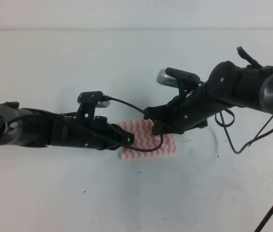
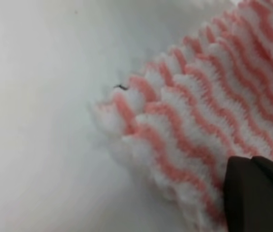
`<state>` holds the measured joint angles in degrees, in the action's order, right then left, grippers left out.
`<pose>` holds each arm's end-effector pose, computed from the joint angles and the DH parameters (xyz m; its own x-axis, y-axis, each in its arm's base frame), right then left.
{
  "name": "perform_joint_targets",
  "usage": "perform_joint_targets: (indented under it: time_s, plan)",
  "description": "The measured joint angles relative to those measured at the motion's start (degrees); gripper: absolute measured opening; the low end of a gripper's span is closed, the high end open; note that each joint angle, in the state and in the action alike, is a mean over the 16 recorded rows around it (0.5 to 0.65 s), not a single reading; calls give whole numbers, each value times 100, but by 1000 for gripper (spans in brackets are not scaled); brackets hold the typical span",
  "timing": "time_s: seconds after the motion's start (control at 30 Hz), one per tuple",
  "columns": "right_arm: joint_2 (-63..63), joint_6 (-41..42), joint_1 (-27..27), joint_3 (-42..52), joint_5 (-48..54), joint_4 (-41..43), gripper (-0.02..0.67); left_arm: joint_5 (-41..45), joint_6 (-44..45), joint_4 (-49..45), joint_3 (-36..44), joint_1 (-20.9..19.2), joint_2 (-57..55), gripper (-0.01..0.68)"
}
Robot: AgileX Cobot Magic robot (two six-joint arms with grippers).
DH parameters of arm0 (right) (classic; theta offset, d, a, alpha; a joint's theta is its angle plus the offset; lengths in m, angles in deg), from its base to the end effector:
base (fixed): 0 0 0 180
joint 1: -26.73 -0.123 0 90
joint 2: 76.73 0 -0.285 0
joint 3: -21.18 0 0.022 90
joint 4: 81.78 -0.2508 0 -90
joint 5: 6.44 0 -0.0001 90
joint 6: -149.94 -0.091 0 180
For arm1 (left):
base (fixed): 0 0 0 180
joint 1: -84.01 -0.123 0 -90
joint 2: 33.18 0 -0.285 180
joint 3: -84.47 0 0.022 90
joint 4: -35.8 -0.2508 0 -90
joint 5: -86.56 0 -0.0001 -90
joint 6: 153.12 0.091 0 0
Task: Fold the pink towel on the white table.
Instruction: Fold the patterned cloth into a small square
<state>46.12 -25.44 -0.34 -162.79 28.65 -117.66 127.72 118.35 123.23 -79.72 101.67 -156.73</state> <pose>0.3685 0.2228 0.1875 -0.9391 -0.0164 -0.3432 -0.1929 0.8517 0.4871 0.3440 -0.1724 0.1308 -0.6915 0.2875 -0.6627 0.6790 0.5717 -0.4606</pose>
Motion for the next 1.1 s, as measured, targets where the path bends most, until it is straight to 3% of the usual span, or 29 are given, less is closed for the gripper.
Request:
perform_joint_targets:
  time_s: [0.6,1.1]
  plan:
    - [-3,0,0,-1,2,-4,-16,58,100,26,7,-1,345,-5]
    - [-3,0,0,-24,40,-29,-16,-61,110,6,2,0,-6,-5]
